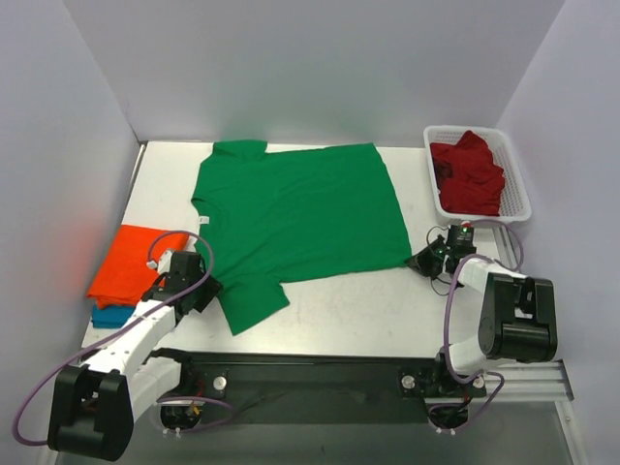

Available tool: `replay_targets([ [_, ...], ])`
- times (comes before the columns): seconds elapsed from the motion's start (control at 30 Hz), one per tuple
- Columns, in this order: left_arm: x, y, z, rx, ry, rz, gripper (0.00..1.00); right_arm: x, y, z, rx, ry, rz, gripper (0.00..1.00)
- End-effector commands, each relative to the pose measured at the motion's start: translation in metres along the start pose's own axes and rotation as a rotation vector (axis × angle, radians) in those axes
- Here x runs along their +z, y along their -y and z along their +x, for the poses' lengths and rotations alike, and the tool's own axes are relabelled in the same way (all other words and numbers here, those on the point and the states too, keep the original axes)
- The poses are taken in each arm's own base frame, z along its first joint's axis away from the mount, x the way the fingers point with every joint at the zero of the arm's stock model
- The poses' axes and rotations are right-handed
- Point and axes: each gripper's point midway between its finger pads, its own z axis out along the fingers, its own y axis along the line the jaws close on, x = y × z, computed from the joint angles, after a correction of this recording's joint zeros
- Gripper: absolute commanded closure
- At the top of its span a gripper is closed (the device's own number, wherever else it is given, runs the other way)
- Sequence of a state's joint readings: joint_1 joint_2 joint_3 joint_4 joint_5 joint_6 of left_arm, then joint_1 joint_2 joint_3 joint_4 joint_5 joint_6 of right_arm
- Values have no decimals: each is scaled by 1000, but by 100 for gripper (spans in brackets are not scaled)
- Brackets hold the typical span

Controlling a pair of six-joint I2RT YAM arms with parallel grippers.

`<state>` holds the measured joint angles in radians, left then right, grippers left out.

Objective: Fold and stack the t-shirts
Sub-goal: Grap the side of the flattened tshirt closest away from the robot with both arms

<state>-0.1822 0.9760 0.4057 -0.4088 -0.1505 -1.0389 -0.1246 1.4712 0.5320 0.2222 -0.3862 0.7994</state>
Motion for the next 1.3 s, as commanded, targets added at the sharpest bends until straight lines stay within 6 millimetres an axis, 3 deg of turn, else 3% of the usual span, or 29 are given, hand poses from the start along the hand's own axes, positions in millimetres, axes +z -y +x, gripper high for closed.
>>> replay_targets([
  [0.0, 1, 14, 2, 5, 4, 78, 49, -9, 11, -10, -20, 29, 65, 100],
  [0.17, 5, 10, 4, -1, 16, 85, 60, -15, 8, -16, -35, 42, 64, 100],
  [0.27, 5, 17, 2, 6, 24, 116, 75, -17, 6, -17, -45, 40, 62, 100],
  [0.33, 3, 22, 0, 10, 26, 131, 92, -18, 6, -17, -50, 37, 62, 100],
  [0.4, -1, 23, 0, 12, 20, 139, 100, -19, 7, -15, -55, 34, 65, 100],
  [0.57, -19, 21, -4, -10, 40, 148, 100, -26, 11, -11, -72, 38, 72, 100],
  [0.8, -50, -5, -8, -44, 82, 101, 100, -43, 15, -7, -98, 70, 59, 100],
  [1.0, -70, -18, -5, -92, 93, 100, 100, -62, 28, 10, -108, 71, 66, 100],
  [1.07, -76, -18, -6, -102, 101, 117, 100, -66, 36, 20, -109, 60, 76, 100],
  [1.27, -86, 1, -14, -111, 126, 199, 100, -82, 26, 16, -152, 108, 30, 100],
])
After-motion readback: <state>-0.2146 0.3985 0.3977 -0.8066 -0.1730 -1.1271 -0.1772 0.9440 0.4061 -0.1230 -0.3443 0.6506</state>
